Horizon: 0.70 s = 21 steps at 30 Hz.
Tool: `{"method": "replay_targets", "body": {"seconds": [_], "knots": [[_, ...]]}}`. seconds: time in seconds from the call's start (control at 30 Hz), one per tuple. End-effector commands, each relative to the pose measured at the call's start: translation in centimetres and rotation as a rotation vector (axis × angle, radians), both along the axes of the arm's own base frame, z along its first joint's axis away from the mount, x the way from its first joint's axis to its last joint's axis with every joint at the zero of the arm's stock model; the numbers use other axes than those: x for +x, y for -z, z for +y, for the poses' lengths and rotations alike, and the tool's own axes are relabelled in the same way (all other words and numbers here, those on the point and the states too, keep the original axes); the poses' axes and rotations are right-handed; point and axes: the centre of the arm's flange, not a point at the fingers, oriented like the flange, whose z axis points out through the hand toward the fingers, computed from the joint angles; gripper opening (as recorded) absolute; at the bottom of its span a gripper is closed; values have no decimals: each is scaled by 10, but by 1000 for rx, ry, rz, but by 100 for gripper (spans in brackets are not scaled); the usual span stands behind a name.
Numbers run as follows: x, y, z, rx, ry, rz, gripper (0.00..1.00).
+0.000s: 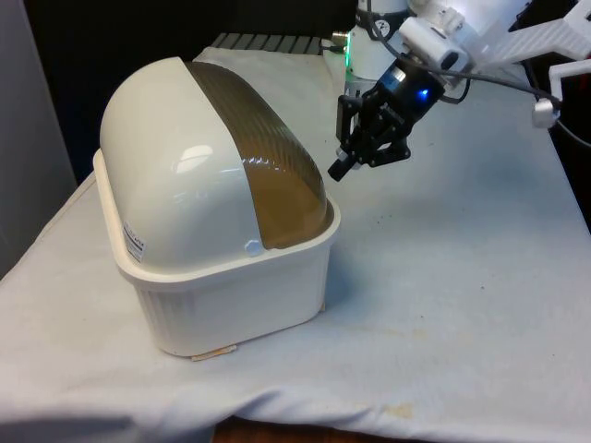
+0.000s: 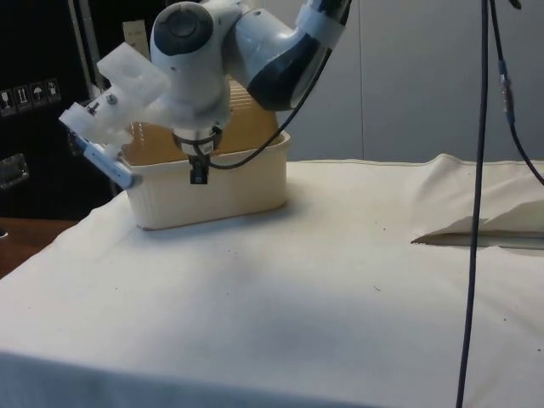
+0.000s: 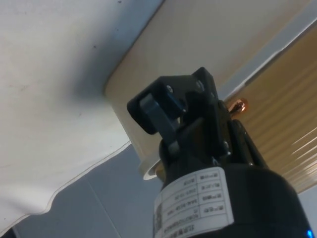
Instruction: Open the lid, then close it.
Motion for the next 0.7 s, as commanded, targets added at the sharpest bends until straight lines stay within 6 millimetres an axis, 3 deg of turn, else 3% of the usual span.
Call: {"method": "replay_targets", "body": {"seconds": [0.0, 0.67], "knots": [[0, -1, -4, 0, -13, -8, 0], [-1, -14, -21, -31, -13, -9, 0]]}}
